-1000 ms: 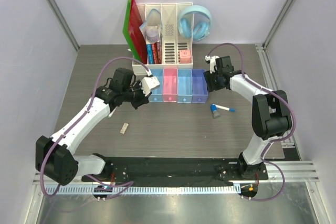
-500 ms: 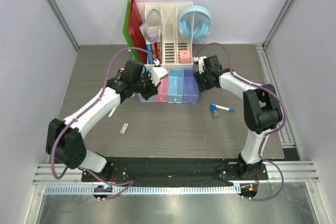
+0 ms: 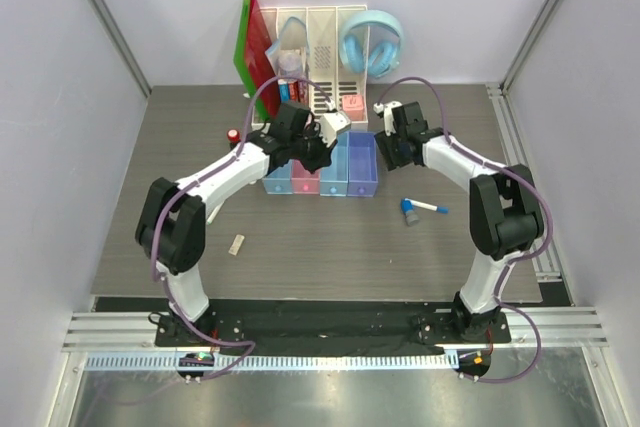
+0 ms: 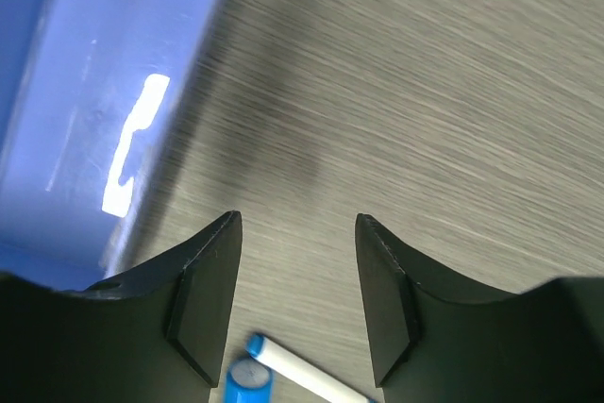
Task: Sort the stationery into containers
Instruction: Place the stationery in the storage box.
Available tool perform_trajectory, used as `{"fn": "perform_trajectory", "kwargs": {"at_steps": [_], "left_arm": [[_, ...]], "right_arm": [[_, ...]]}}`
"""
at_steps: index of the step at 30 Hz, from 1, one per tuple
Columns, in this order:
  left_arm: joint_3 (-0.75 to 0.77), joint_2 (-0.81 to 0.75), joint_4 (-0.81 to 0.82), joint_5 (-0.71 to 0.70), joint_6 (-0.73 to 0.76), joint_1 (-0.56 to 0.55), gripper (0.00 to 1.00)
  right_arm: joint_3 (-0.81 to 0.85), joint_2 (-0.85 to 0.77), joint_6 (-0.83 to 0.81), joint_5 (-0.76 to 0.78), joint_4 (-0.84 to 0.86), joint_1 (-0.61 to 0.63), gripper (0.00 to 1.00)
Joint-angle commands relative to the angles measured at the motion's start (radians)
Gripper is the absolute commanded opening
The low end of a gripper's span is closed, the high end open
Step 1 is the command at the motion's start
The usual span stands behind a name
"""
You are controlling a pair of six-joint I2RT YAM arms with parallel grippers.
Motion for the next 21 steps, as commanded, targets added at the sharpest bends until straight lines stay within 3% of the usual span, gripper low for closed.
{"fn": "perform_trajectory", "kwargs": {"at_steps": [1,7,11,13,15,21], "left_arm": [[0.096,0.075,0.062,0.023,-0.035,-0.018,0.0],[0.152,0.166,0.062,-0.014,-0.044,-0.034,0.01],[0.155,0.192,0.063,-0.072,-0.041,-0.041,0.38],[0.156,0.198,0.069,-0.101,-0.036,-0.043,0.44],[0.156,0.198,0.072,-0.116,-0.036,-0.044,0.56],[0.14,0.113,0.074,-0.171,-0.045,-0.044,0.63]], "right_arm": [[-0.017,-0.135,-0.032,0.054,0.013,-0.044,0.57],[-0.042,-0.212,-0.04,0.033,0.013,-0.093,0.58],[-0.07,-0.268,-0.038,0.014,0.012,-0.099,0.58],[-0.079,-0.287,-0.034,0.007,0.012,-0.099,0.58],[-0.091,-0.31,-0.029,-0.002,0.012,-0.098,0.59],[-0.125,-0.348,-0.018,-0.018,0.012,-0.099,0.59]]}}
